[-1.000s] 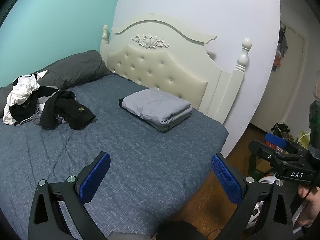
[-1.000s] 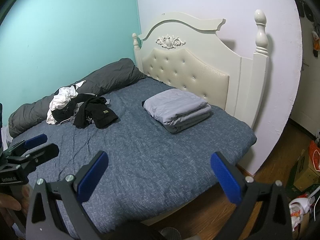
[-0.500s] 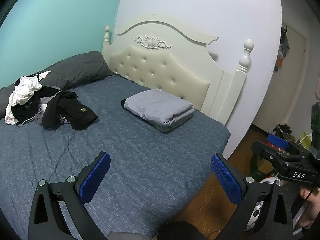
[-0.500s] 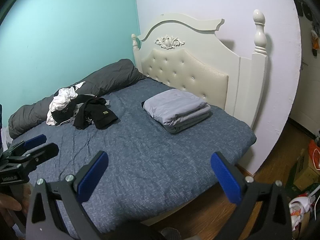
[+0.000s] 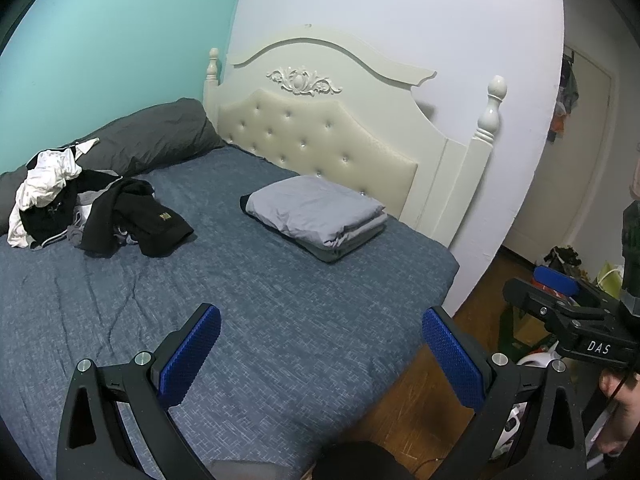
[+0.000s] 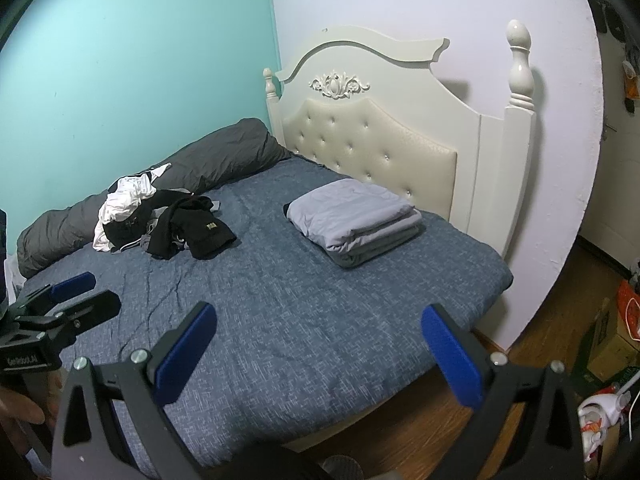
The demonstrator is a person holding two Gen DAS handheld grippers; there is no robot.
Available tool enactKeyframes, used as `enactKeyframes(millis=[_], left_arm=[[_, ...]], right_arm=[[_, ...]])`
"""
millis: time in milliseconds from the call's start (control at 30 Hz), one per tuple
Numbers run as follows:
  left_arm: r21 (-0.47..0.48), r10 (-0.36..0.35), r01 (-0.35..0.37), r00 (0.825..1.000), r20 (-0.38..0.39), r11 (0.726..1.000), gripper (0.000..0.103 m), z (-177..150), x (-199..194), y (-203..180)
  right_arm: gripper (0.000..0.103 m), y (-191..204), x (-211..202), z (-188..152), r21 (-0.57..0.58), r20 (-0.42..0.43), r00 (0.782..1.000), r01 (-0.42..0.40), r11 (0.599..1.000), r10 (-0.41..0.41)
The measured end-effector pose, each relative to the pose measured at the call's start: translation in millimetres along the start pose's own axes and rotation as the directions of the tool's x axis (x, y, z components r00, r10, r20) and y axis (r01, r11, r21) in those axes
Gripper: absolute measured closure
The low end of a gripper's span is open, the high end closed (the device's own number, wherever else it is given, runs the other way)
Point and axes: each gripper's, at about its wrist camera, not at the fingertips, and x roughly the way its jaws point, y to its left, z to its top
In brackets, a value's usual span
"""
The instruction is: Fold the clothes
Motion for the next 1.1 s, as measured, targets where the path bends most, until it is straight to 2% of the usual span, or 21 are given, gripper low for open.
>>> enactKeyframes(millis=[1100], left_arm=[[-0.011, 0.006, -0.005, 1.000, 0.008, 1.000, 0.000, 1.1, -0.5, 2.3]], right_arm=[[0.000, -1.9, -0.9, -3.4, 0.008, -0.006, 1.000, 0.002, 1.000, -0.002]])
